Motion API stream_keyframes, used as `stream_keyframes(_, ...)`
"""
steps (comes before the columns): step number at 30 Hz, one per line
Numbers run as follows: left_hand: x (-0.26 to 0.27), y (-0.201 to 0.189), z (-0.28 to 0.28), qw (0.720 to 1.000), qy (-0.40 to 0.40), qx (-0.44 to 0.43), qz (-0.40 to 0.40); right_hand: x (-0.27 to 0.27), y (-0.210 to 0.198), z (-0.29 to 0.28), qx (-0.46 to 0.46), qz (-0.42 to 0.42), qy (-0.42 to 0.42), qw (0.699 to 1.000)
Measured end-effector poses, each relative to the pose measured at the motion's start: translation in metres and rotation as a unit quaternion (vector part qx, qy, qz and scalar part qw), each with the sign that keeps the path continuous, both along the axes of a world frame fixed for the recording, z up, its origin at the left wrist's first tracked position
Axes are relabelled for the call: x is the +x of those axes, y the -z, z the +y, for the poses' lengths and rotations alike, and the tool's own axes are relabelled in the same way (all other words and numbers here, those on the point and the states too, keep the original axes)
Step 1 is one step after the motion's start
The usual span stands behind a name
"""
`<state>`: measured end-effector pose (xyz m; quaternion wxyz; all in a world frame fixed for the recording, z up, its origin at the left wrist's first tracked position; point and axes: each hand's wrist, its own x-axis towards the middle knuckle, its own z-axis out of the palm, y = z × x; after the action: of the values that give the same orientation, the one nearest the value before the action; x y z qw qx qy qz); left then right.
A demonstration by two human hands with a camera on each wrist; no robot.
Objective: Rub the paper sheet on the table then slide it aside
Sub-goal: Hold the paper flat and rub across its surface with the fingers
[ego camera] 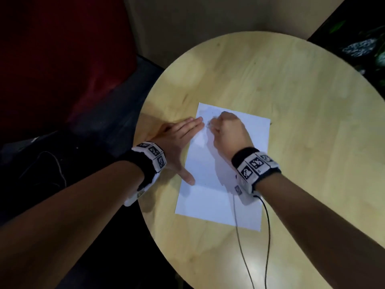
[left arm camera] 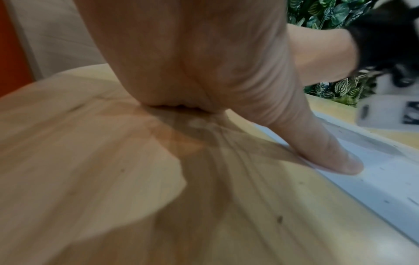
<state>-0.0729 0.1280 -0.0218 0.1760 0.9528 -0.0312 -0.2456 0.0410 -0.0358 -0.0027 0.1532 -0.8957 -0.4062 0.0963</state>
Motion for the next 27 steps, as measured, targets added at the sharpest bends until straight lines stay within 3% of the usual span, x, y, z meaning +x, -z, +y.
stream_keyframes(4, -0.001, -0.003, -0.001, 1.0, -0.003, 0.013, -0.002, -0.09, -0.001, -0.065, -0.014, 0.074, -0.105, 0.992)
stream_keyframes(6, -0.002, -0.003, -0.001, 1.0, -0.003, 0.017, -0.005, -0.109, -0.011, -0.083, -0.005, 0.103, -0.146, 0.984)
stream_keyframes(12, 0.001, -0.001, 0.0, 1.0, 0.003, 0.009, 0.005, -0.024, -0.004, -0.007, -0.01, 0.033, 0.009, 0.999)
stream_keyframes(16, -0.001, -0.001, -0.001, 1.0, 0.0, 0.019, 0.0, -0.089, -0.005, -0.049, -0.051, 0.062, -0.057, 0.995)
stream_keyframes(19, -0.002, -0.003, -0.001, 1.0, 0.003, 0.026, -0.005, -0.132, -0.017, -0.091, -0.012, 0.125, -0.104, 0.987)
stream_keyframes(21, -0.001, -0.004, -0.001, 1.0, 0.001, 0.022, -0.004, -0.109, -0.014, -0.079, -0.015, 0.116, -0.121, 0.986)
stream_keyframes(25, 0.0, -0.003, -0.001, 1.0, 0.005, 0.008, 0.004, -0.033, -0.007, -0.021, -0.029, 0.031, -0.018, 0.999)
stream_keyframes(27, 0.001, -0.002, -0.001, 1.0, 0.005, 0.0, 0.007, -0.035, -0.007, -0.016, -0.035, 0.023, -0.007, 0.999)
